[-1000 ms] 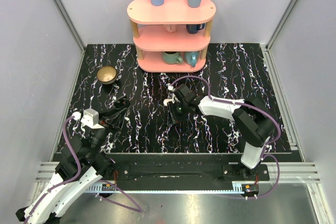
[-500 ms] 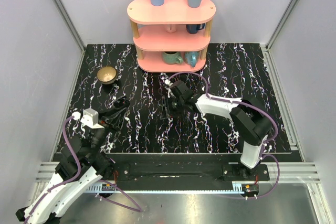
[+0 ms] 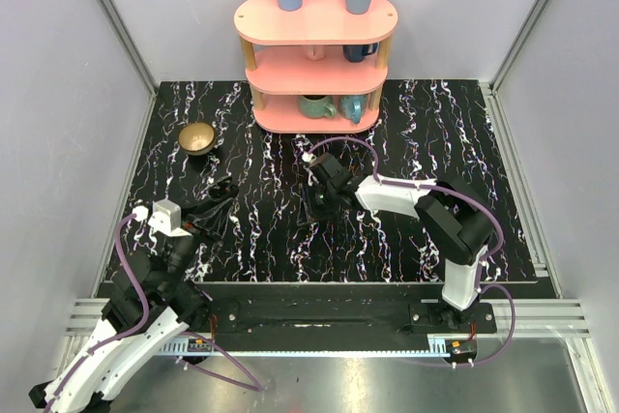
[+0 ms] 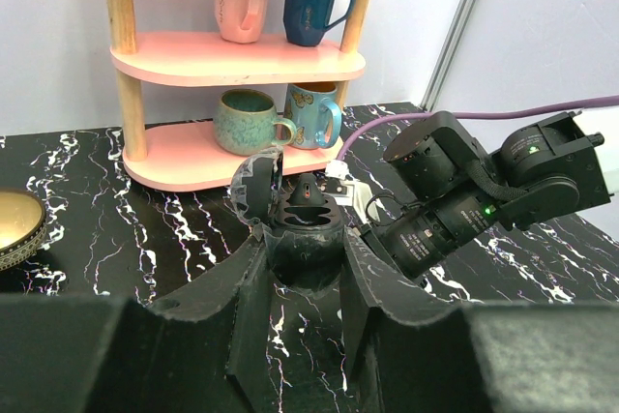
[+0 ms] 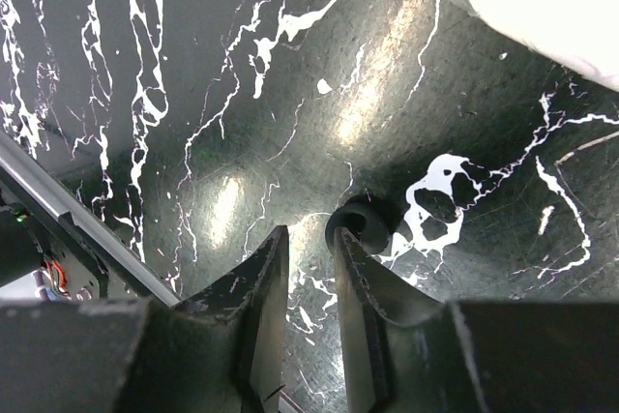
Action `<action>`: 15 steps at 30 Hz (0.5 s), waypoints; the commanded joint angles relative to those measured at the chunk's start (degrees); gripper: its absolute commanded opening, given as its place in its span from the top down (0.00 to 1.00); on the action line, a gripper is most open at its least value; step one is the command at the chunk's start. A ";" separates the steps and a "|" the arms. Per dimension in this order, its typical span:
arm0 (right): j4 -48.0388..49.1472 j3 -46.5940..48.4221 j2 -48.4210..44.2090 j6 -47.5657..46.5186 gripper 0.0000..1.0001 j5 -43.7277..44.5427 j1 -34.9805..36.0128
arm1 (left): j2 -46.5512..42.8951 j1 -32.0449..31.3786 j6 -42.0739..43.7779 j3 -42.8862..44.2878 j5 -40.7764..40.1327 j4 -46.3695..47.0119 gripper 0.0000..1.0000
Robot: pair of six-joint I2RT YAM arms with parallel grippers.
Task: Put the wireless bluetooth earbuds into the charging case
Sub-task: Pick up the left earbud from the center of the board.
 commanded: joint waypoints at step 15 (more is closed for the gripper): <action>-3.53 -0.41 -0.54 -1.93 0.69 5.74 0.61 | -8.12 -0.08 -0.58 1.77 -1.82 1.18 1.00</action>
